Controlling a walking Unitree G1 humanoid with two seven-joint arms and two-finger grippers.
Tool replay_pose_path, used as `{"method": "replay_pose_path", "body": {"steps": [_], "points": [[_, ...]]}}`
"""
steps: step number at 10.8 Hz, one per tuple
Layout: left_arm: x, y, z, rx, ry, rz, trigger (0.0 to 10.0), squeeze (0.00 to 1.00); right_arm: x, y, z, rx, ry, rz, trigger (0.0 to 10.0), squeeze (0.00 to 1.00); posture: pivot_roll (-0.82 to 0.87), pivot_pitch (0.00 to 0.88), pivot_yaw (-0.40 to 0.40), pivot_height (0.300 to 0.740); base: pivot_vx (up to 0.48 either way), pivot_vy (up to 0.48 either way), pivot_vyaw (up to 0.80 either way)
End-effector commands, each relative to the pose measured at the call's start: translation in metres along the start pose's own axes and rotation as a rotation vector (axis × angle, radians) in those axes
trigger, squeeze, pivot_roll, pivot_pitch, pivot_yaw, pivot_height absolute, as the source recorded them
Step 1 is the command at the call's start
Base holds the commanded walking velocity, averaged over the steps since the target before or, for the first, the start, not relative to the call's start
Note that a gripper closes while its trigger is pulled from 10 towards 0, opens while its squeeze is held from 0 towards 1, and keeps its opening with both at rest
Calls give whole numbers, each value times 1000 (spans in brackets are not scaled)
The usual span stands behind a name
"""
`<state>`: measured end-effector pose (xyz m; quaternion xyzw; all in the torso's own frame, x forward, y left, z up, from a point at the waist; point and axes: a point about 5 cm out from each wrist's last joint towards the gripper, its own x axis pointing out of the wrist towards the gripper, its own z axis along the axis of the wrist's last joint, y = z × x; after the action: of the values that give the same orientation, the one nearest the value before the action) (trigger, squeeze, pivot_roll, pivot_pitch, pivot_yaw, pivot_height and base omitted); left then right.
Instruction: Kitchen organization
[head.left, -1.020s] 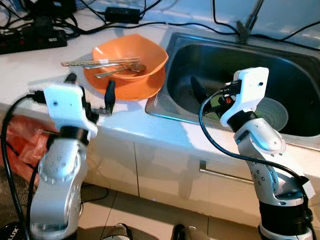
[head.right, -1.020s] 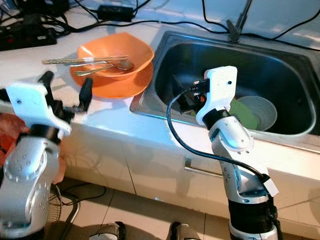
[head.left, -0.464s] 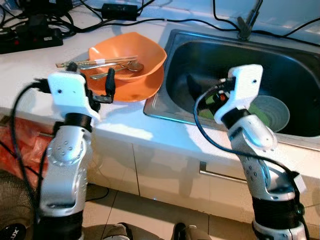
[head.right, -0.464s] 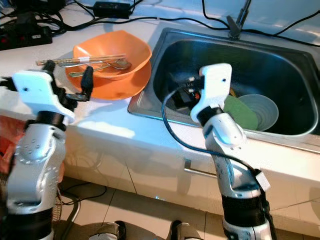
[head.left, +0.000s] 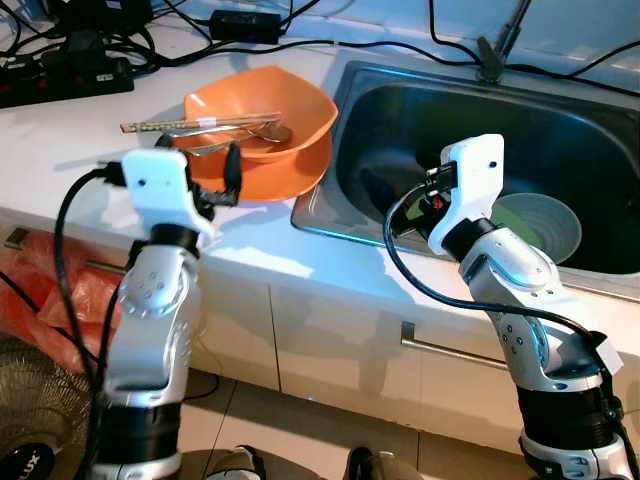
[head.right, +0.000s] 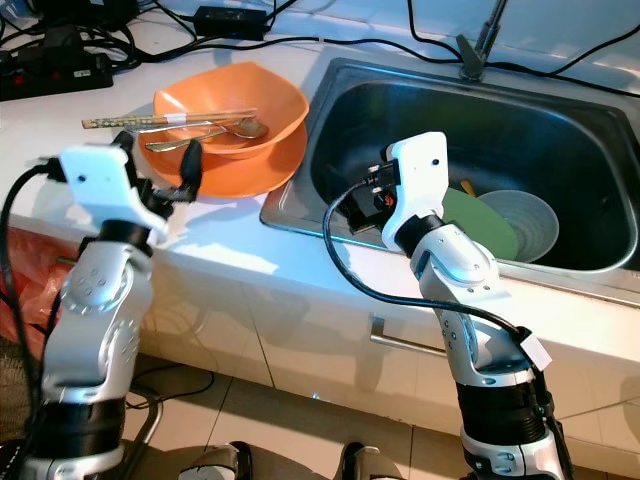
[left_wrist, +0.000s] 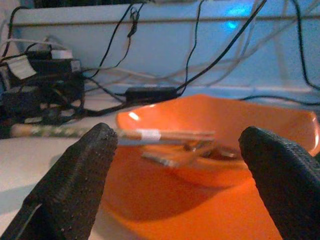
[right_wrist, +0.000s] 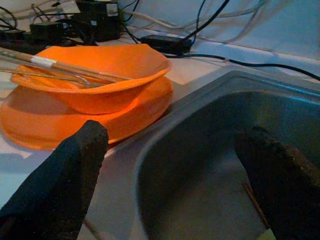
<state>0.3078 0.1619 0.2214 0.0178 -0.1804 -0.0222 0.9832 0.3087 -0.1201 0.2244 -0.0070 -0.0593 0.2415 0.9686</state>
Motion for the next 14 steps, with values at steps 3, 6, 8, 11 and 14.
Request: {"method": "replay_pose_path", "body": {"steps": [3, 6, 8, 11, 14], "points": [[12, -7, 2, -33, -38, -41, 10000, 0, 1, 15, 4, 6, -16, 96, 10000, 0, 29, 141, -23, 740, 0, 0, 0], [17, -11, -4, -137, -10, -62, 10000, 0, -7, 29, 4, 29, 12, 283, 10000, 0, 24, 140, -21, 740, 0, 0, 0], [17, -14, -8, -167, 11, -75, 10000, 0, -8, 31, 2, 35, 20, 300, 10000, 0, 24, 140, -23, 740, 0, 0, 0], [18, -15, -7, -219, -3, -105, 0, 0, -10, 34, 0, 34, 30, 312, 10000, 0, 29, 134, -21, 740, 0, 0, 0], [19, -13, -8, -271, 2, -99, 0, 0, -10, 34, -1, 34, 32, 306, 10000, 0, 26, 130, -19, 740, 0, 0, 0]]}}
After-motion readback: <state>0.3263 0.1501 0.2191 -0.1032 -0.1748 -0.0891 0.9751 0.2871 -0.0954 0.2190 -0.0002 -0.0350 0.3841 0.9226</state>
